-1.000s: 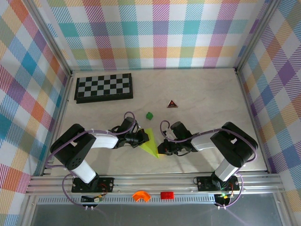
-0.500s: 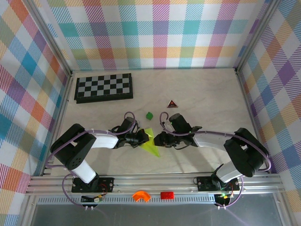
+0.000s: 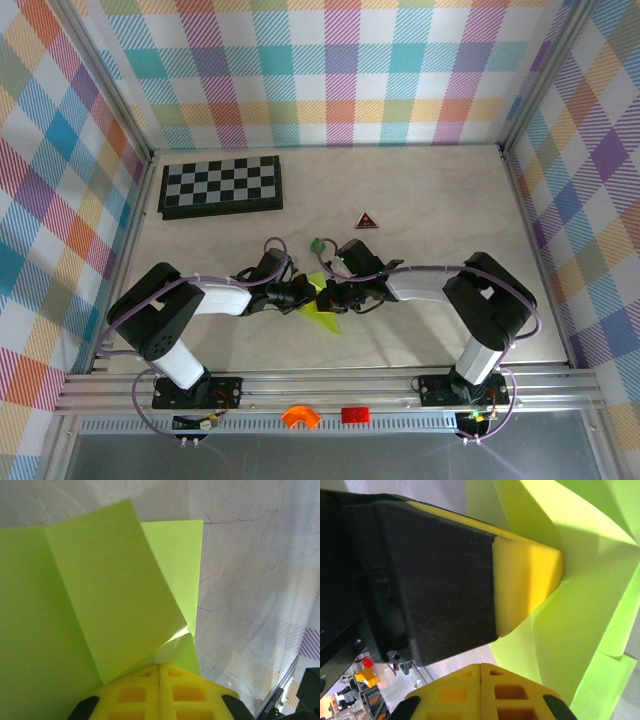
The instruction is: Fold a paper plane with a square sheet of paper (pick it up from the middle)
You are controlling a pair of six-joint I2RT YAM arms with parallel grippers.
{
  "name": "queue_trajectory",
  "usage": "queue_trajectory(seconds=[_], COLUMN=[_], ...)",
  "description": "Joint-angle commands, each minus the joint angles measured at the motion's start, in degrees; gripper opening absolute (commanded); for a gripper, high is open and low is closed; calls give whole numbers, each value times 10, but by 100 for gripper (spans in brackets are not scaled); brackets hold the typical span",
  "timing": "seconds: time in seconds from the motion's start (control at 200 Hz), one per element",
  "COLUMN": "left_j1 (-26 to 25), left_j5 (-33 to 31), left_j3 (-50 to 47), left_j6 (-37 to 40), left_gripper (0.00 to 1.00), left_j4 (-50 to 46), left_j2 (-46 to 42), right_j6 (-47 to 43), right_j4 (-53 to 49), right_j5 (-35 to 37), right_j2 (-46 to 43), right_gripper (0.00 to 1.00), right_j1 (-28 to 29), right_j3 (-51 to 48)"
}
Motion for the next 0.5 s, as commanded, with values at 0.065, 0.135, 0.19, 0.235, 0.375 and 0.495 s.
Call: queue_trajectory(seconds=[0.065,0.135,0.19,0.235,0.375,0.495], left_j1=[-3,-3,-3,-3,-3,-3], left_j5=[-33,-34,-35,-34,-36,-38], left_j3=[-20,-21,-22,-22,-22,-22], left_j6=[13,13,13,14,14,13], left_gripper=[2,2,2,2,2,2], left_j4=[-65,-65,-66,-66,-66,-66], left_j2=[26,25,25,25,29,31], right_j6=[-18,-15,-8,-2,11,15], right_j4=[-50,-41,-28,-13,13,19], right_j5=[17,13,8,0,-5,2], right_j2=[30,32,32,31,26,19], right_gripper=[6,5,5,6,6,6], right_j1=[7,7,7,7,7,7], right_j3=[8,-5,-20,-31,-58,-77])
